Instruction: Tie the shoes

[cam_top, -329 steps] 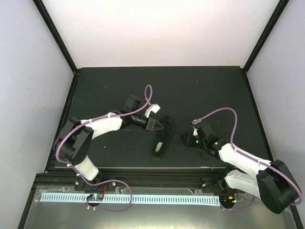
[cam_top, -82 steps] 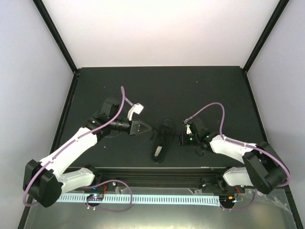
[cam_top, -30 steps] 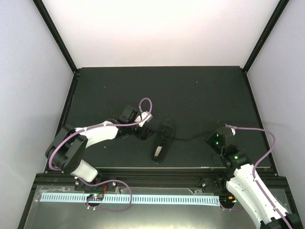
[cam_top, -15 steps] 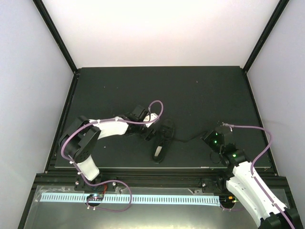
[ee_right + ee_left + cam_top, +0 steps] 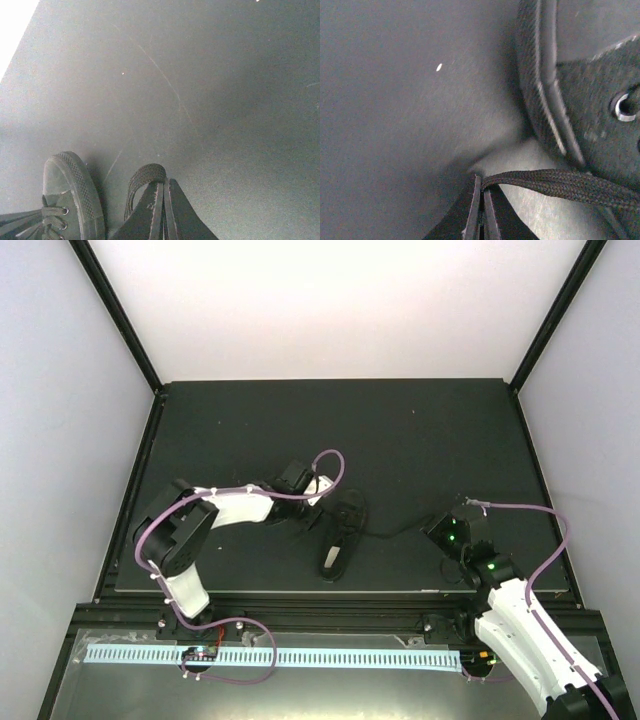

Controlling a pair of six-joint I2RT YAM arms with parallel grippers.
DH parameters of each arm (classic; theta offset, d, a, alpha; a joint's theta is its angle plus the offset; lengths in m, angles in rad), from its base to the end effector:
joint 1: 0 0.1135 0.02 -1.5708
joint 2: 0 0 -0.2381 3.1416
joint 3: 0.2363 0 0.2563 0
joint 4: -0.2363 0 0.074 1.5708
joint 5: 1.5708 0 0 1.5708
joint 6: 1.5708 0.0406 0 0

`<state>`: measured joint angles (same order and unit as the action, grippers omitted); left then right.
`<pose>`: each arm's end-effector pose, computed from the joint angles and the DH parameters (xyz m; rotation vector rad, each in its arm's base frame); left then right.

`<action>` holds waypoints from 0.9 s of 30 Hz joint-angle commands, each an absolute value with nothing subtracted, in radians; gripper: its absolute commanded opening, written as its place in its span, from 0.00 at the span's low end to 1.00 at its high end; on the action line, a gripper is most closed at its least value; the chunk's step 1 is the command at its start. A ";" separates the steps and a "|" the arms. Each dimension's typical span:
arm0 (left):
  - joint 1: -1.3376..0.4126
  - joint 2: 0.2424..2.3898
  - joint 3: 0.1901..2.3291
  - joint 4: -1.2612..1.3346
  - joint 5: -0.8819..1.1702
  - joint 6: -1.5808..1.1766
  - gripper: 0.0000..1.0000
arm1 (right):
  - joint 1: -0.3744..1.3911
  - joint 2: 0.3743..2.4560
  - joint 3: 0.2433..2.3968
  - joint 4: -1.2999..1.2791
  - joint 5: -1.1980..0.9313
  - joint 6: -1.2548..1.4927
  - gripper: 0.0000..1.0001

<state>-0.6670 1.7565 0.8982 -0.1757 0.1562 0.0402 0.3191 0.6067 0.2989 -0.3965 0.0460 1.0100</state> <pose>0.2558 -0.2095 0.1001 0.9700 2.4635 -0.4215 0.1595 0.0507 0.1568 0.8221 2.2102 0.6299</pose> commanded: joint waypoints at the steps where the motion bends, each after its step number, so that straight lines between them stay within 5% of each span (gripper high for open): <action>1: -0.623 1.654 0.814 -0.111 0.108 -0.115 0.02 | 0.313 0.596 0.298 -0.400 0.093 1.017 0.02; 12: -0.280 1.377 0.514 -0.031 0.324 -0.395 0.02 | 0.065 0.573 0.265 -0.459 0.060 1.020 0.02; 27: -0.200 1.212 0.415 -0.082 0.384 -0.486 0.06 | -0.121 0.484 0.226 -0.552 -0.006 1.026 0.02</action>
